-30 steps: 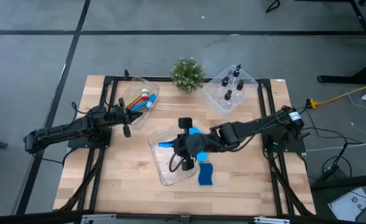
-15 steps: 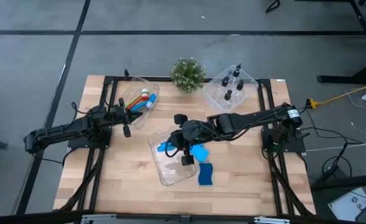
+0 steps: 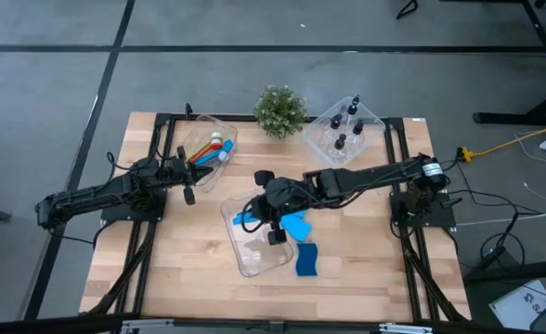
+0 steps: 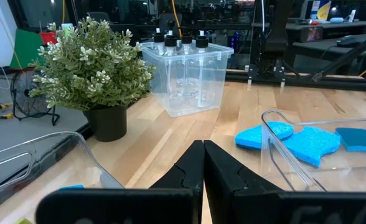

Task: Pick & Place Kitchen Sink Supplies
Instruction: Put the sponge into the bottom transparent bin

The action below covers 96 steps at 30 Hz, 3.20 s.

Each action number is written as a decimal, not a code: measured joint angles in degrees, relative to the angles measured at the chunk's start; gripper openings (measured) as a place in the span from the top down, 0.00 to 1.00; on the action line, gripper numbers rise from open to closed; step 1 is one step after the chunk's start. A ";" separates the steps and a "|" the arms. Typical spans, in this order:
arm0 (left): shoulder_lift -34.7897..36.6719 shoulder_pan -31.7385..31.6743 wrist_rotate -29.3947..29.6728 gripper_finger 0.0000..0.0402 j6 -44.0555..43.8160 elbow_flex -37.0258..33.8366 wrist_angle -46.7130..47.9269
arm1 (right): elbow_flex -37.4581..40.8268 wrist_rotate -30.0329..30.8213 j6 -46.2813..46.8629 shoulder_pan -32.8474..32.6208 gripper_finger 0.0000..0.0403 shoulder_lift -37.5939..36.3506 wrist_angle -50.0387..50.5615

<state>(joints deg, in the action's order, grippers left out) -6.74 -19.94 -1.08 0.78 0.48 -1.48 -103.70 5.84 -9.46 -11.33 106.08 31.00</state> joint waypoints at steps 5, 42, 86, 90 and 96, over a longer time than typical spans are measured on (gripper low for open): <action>0.00 0.00 0.00 1.00 0.00 0.01 0.02 | 0.00 -6.27 -0.41 1.98 0.97 0.00 0.60; -0.22 0.00 0.00 1.00 0.00 0.00 0.00 | 0.00 -8.65 -10.21 8.18 0.96 15.90 2.74; -0.24 0.00 0.00 1.00 0.00 -0.01 0.00 | 0.00 -6.97 -5.94 7.52 0.87 18.43 1.67; -0.24 0.00 0.00 1.00 0.00 -0.01 0.02 | 0.00 -6.97 -5.76 7.50 0.83 18.50 1.84; -0.24 0.00 0.00 1.00 0.00 -0.01 0.00 | 0.00 -6.96 -4.25 7.51 0.75 18.60 2.14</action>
<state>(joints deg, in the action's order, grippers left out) -6.98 -19.94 -1.08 0.78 0.47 -1.48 -103.70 -1.11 -13.72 -3.83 124.68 33.13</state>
